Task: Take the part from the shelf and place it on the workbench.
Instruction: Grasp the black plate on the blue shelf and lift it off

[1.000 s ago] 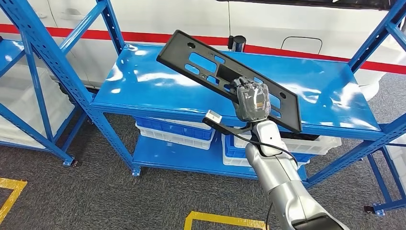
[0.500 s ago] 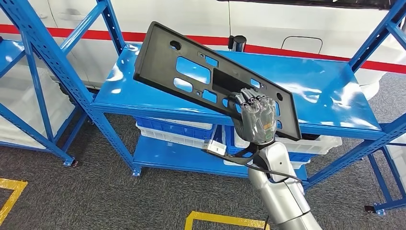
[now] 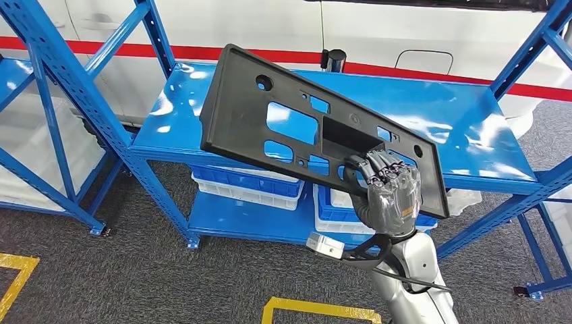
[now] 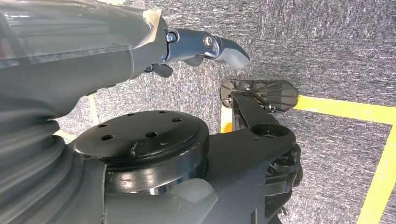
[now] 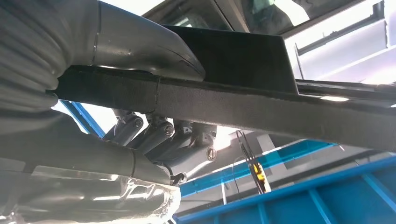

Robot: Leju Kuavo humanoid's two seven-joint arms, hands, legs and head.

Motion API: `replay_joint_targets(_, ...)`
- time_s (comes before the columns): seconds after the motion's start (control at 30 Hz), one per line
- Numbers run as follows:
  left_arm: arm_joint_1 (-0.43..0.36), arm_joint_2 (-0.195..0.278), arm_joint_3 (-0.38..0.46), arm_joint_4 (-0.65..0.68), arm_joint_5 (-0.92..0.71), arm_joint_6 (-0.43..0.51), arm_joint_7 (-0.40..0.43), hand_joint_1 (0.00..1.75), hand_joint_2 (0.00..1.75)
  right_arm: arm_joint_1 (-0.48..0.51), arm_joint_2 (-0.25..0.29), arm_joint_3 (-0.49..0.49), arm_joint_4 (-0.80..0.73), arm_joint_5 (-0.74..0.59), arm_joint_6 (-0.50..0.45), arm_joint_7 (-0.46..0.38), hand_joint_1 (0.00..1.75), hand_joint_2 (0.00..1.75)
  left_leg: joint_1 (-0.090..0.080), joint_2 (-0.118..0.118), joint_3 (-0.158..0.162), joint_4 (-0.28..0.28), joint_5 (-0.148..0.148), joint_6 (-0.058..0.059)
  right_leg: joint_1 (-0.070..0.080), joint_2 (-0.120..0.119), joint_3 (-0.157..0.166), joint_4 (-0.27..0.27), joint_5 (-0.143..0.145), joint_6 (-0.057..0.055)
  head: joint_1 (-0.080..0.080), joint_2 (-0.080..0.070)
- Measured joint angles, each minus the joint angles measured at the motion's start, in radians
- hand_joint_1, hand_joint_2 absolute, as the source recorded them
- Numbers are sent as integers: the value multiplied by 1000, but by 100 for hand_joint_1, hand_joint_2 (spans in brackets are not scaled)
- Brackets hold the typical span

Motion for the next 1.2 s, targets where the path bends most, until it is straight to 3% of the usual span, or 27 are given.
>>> replay_joint_targets(0.03, 0, 0, 0, 0, 0, 1, 0, 0, 175, 7, -1, -5, -11, 2, 0, -7, 175, 175, -2, -1, 0, 2, -2, -5, 1, -3, 29, -68, 30, 1, 0, 0)
replay_joint_targets(0.1, 0, 0, 0, 0, -1, 5, 1, 0, 175, 29, -1, -18, -41, 2, 0, -24, 175, 175, -5, -3, -3, 7, -3, -17, 7, -6, 59, -144, 62, -12, -1, 0)
replay_joint_targets(0.17, 1, 0, 0, 0, -4, 11, 3, 0, 175, 56, -2, -32, -72, 0, 0, -36, 175, 175, -6, -5, -5, 6, 0, -28, 11, -4, 58, -146, 68, -30, -2, 0)
replay_joint_targets(0.23, 2, 1, 0, 0, -8, 14, 5, 0, 175, 79, -2, -44, -101, -1, 0, -44, 175, 175, -1, -4, -12, 18, -14, -37, 7, -3, 57, -147, 73, -45, -2, 0)
replay_joint_targets(0.27, 2, 1, 0, 0, -10, 15, 5, 0, 175, 89, -2, -50, -115, -3, 0, -49, 175, 175, 2, -3, -25, 49, -37, -42, 3, -4, 56, -148, 75, -54, -4, 0)
replay_joint_targets(0.33, 2, 1, 0, 0, -13, 15, 6, 0, 175, 110, -3, -60, -139, -9, 0, -61, 175, 175, 4, -1, -76, 170, -109, -52, 5, -5, 53, -149, 79, -67, -7, 0)
replay_joint_targets(0.4, 3, 1, 0, 0, -17, 16, 6, 0, 175, 133, -3, -73, -154, -20, 0, -81, 175, 175, 5, 0, -124, 283, -153, -57, 8, -6, 49, -149, 81, -72, -7, 0)
replay_joint_targets(0.43, 3, 2, 0, 0, -18, 17, 6, 0, 175, 144, -2, -80, -159, -25, 0, -94, 175, 175, 5, 0, -124, 291, -147, -56, 9, -6, 47, -148, 83, -73, -7, 0)
replay_joint_targets(0.47, 3, 2, 0, 0, -18, 17, 6, 0, 175, 153, 0, -88, -164, -29, 0, -107, 175, 175, 5, 0, -104, 258, -124, -55, 10, -6, 47, -148, 84, -74, -7, 0)
replay_joint_targets(0.53, 1, 2, 0, 0, -18, 19, 6, 0, 175, 167, 6, -103, -173, -33, 0, -127, 175, 175, 4, -1, -24, 119, -65, -47, 11, -4, 47, -148, 87, -72, -7, 0)
replay_joint_targets(0.6, -1, 3, 0, 0, -18, 19, 6, 0, 175, 175, 14, -113, -183, -36, 0, -137, 175, 175, 0, -2, 28, 20, -36, -39, 16, -3, 44, -147, 91, -64, -6, 0)
replay_joint_targets(0.67, -1, 3, 0, 0, -18, 20, 6, 0, 175, 181, 19, -118, -191, -39, 0, -142, 175, 175, -7, -2, 30, 5, -31, -30, 20, -3, 39, -149, 99, -53, -6, 0)
replay_joint_targets(0.73, -1, 2, 0, 0, -18, 21, 7, 0, 175, 189, 21, -121, -197, -42, 0, -145, 175, 175, -6, 0, 27, -5, -16, -14, 21, -4, 32, -143, 94, -43, -6, 0)
replay_joint_targets(0.8, -2, 2, 1, 0, -18, 23, 7, 0, 175, 193, 21, -125, -201, -49, 0, -146, 175, 175, -4, 4, 19, -15, 0, 3, 22, -5, 3, -76, 45, -46, -2, 0)
replay_joint_targets(0.87, -2, 2, 2, 0, -17, 26, 8, 0, 175, 198, 21, -127, -202, -56, 0, -148, 175, 175, -6, 7, 4, -15, 10, 10, 21, -5, -46, 55, -29, -51, 2, 0)
replay_joint_targets(0.93, -2, 1, 5, 0, -16, 29, 10, 0, 175, 204, 21, -128, -202, -58, 0, -149, 175, 175, -8, 10, -12, -14, 22, 10, 20, -5, -60, 129, -60, -41, 3, 0)
replay_joint_targets(0.97, -2, 1, 6, 0, -16, 30, 11, 0, 175, 205, 21, -128, -202, -58, 0, -150, 175, 175, -8, 10, -19, -13, 27, 8, 20, -5, -37, 108, -52, -33, 3, 0)
replay_joint_targets(1.03, -2, -1, 9, 0, -14, 30, 15, 0, 175, 204, 21, -127, -202, -59, 0, -150, 175, 175, -8, 10, -28, -10, 34, 3, 18, -6, 59, -38, -13, -20, 3, 0)
replay_joint_targets(1.1, -3, 0, 11, 0, -13, 18, 27, 0, 175, 200, 22, -126, -202, -61, 0, -146, 175, 175, -10, 9, -35, -6, 42, -8, 22, -4, 129, -152, 17, -26, 2, 0)
replay_joint_targets(1.2, -5, 1, 13, 0, -11, 0, 44, 0, 175, 193, 21, -126, -201, -68, 0, -138, 175, 175, -11, 6, -42, -1, 54, -26, 26, 1, 125, -169, 29, -47, 1, 0)
